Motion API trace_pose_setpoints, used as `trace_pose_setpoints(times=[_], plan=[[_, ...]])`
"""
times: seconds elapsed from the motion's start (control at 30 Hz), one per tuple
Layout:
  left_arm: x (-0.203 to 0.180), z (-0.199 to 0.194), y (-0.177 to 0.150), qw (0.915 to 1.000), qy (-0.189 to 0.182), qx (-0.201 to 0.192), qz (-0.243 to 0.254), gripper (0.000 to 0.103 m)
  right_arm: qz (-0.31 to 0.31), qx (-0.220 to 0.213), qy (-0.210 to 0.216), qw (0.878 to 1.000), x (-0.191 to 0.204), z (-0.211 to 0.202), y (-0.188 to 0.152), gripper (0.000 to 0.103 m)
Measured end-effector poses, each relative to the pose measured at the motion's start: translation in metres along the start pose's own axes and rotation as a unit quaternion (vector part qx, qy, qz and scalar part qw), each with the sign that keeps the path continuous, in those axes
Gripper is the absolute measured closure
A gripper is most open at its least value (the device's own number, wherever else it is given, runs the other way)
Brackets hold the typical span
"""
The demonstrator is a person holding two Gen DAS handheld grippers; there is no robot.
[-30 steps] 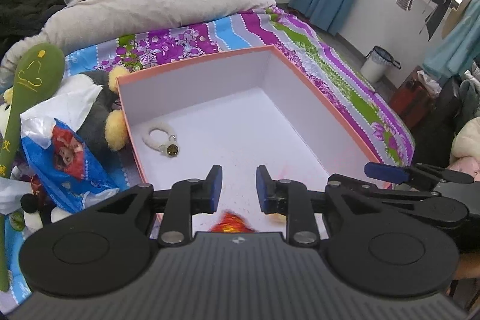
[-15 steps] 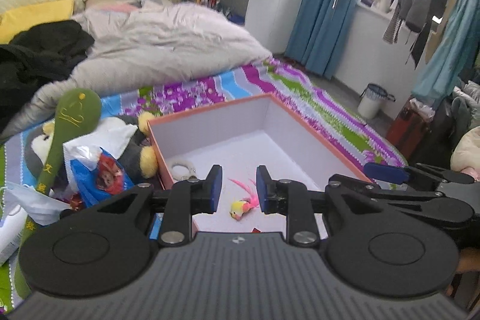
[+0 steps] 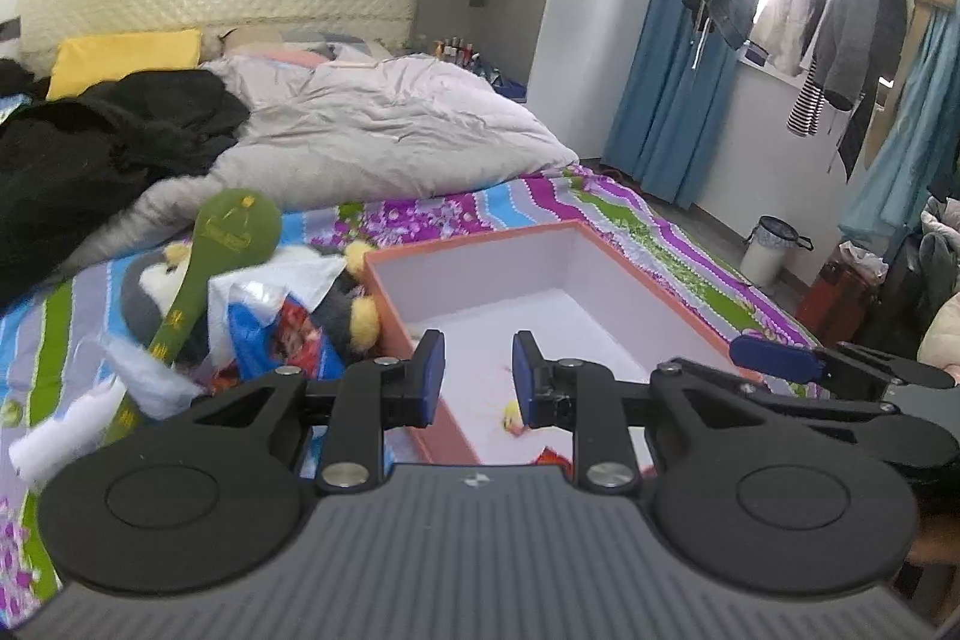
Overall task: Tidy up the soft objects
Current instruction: 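Open both tools to drop the bird and packet into the pink box, then move both tools back to the pile toward the panda plush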
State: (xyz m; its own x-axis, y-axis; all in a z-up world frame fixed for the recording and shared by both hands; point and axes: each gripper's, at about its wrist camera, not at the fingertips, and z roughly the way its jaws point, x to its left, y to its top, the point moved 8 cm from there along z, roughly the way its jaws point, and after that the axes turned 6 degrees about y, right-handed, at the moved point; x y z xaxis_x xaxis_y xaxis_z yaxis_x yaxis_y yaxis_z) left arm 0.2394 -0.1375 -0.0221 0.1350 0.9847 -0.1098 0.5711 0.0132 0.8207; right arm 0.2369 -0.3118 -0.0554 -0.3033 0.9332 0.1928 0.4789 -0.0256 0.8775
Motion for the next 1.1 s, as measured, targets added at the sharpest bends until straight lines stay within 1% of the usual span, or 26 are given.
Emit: trace_pose_setpoints(times=[0.33,0.53,0.8,0.87,0.9,0.93,1.07,1.1], plan=[[0.035,-0.021,-0.053,0.9987,0.033,0.017,-0.035,0.074,-0.013,-0.001,0.022,1.000,0.038,-0.008,-0.023,0.038],[0.053,-0.026,-0.074,0.9973,0.050,0.028,-0.046,0.074,-0.014,0.013,0.028,0.999,0.053,-0.007,-0.043,0.038],[0.081,-0.038,-0.099,0.9943,0.073,0.043,-0.064,0.074,-0.009,0.045,0.034,0.998,0.070,-0.005,-0.070,0.038],[0.088,-0.042,-0.105,0.9934,0.078,0.049,-0.068,0.069,-0.017,0.049,0.034,0.998,0.072,-0.008,-0.073,0.038],[0.091,-0.044,-0.111,0.9928,0.078,0.054,-0.073,0.064,-0.020,0.051,0.034,0.998,0.074,-0.008,-0.075,0.038],[0.095,-0.046,-0.116,0.9923,0.080,0.056,-0.076,0.063,-0.022,0.054,0.034,0.998,0.075,-0.009,-0.077,0.038],[0.109,-0.052,-0.130,0.9897,0.090,0.064,-0.092,0.061,-0.026,0.062,0.042,0.997,0.086,-0.011,-0.086,0.038],[0.112,-0.052,-0.134,0.9889,0.090,0.068,-0.097,0.058,-0.027,0.065,0.043,0.997,0.089,-0.010,-0.089,0.038]])
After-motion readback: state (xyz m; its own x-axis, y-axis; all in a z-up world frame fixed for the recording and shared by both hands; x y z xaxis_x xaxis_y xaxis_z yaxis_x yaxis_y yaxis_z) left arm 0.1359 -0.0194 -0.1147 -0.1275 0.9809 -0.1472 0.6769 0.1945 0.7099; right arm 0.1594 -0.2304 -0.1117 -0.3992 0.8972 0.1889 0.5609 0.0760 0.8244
